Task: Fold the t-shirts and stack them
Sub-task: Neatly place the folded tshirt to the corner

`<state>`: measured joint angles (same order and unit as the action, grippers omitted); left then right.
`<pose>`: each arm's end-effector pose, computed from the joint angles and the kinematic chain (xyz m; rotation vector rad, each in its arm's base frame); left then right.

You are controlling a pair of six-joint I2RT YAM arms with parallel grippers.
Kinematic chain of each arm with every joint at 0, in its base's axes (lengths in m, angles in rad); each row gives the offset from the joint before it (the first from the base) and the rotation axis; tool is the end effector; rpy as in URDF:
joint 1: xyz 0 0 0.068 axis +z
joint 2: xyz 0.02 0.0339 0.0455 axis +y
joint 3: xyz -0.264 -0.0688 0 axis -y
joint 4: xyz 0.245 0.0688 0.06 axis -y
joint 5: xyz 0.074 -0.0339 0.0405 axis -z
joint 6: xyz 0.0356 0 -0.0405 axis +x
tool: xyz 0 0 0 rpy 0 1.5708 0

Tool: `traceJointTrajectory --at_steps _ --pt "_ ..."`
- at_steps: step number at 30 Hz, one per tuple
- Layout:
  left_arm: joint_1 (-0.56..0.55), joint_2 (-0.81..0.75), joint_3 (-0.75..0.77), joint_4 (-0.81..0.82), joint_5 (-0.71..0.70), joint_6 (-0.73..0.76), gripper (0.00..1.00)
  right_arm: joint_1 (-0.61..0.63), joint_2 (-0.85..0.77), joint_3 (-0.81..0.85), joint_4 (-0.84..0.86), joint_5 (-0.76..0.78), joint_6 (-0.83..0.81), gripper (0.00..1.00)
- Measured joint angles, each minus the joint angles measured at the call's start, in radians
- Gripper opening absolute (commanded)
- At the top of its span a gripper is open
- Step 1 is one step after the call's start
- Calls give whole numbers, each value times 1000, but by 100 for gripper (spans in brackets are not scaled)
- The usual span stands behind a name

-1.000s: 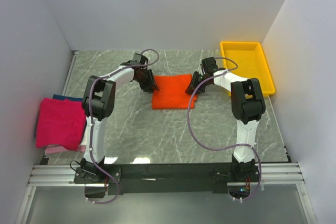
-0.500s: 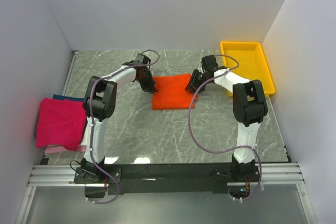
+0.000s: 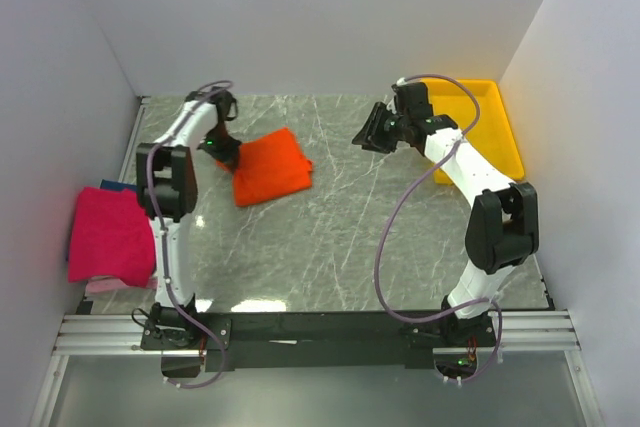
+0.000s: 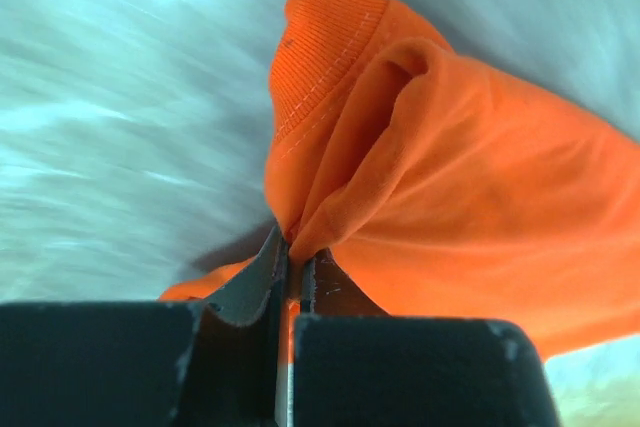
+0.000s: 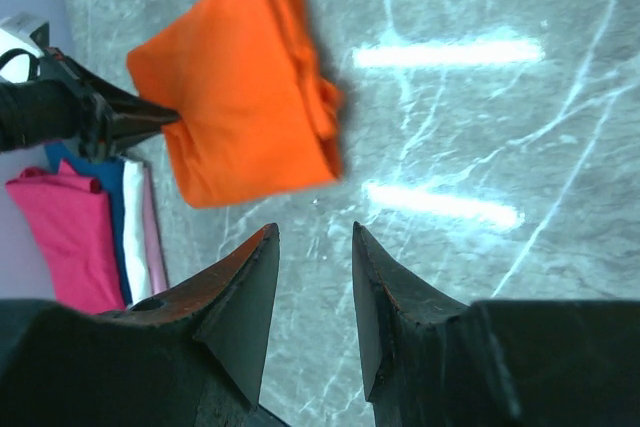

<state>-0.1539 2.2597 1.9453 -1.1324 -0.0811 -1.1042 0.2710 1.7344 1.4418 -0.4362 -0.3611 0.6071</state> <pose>0.4480 -0.0666 0.1899 -1.3762 2.6586 -0.0111 0.3772 0.1178 0.2893 0.2072 2.3892 0.8499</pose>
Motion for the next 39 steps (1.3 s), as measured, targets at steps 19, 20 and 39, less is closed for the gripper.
traceJointTrajectory --at_steps 19,20,39 --pt "378 -184 34 -197 -61 -122 1 80 -10 -1 -34 3 5 43" --pt "383 -190 48 -196 -61 -121 0 83 -11 -1 -37 3 5 43" --pt "501 -398 54 -201 -63 -94 1 136 -44 -1 -62 16 10 43"
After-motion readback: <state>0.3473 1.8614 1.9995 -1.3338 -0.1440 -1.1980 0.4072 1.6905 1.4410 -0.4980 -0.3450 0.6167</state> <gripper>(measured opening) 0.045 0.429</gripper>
